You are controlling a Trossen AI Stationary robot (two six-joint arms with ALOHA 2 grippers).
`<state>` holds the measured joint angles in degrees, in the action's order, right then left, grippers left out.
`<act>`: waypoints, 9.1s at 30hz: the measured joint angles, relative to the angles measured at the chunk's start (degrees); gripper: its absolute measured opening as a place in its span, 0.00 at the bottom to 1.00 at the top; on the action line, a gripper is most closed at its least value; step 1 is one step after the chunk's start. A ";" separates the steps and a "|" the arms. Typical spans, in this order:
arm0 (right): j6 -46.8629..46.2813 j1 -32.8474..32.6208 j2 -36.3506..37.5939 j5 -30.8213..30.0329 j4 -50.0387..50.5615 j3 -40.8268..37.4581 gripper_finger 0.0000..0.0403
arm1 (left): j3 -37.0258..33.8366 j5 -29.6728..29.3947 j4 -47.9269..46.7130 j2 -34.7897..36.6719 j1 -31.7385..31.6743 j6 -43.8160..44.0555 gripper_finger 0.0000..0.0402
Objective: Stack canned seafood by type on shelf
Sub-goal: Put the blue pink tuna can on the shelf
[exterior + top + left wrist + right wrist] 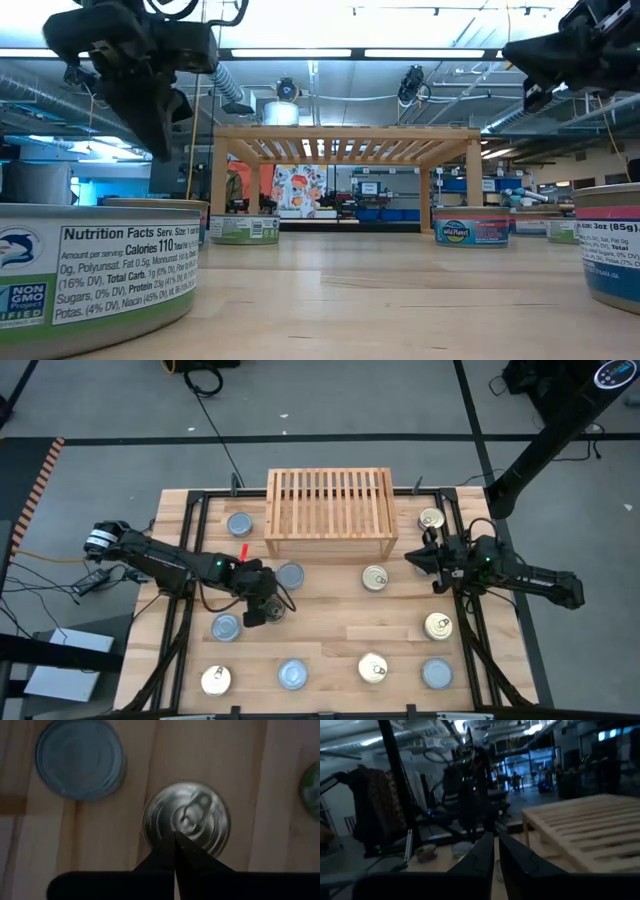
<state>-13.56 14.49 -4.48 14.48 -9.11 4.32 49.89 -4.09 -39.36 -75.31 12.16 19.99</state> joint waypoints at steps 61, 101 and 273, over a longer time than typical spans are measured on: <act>9.22 -28.81 -57.59 -25.24 -8.07 23.89 0.01 | -6.86 7.01 23.36 -9.77 -0.81 -8.11 0.00; 6.23 -36.62 -103.70 -29.76 -2.41 53.77 0.02 | -5.38 -2.43 35.87 -15.51 -3.58 3.82 0.01; -2.92 -29.70 -109.79 -29.52 3.07 55.45 0.02 | 0.74 -6.52 40.13 -14.32 5.29 -14.07 0.15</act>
<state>-16.48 -15.21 -114.27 -15.05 -6.04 59.77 50.62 -10.61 0.78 -89.62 17.45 5.92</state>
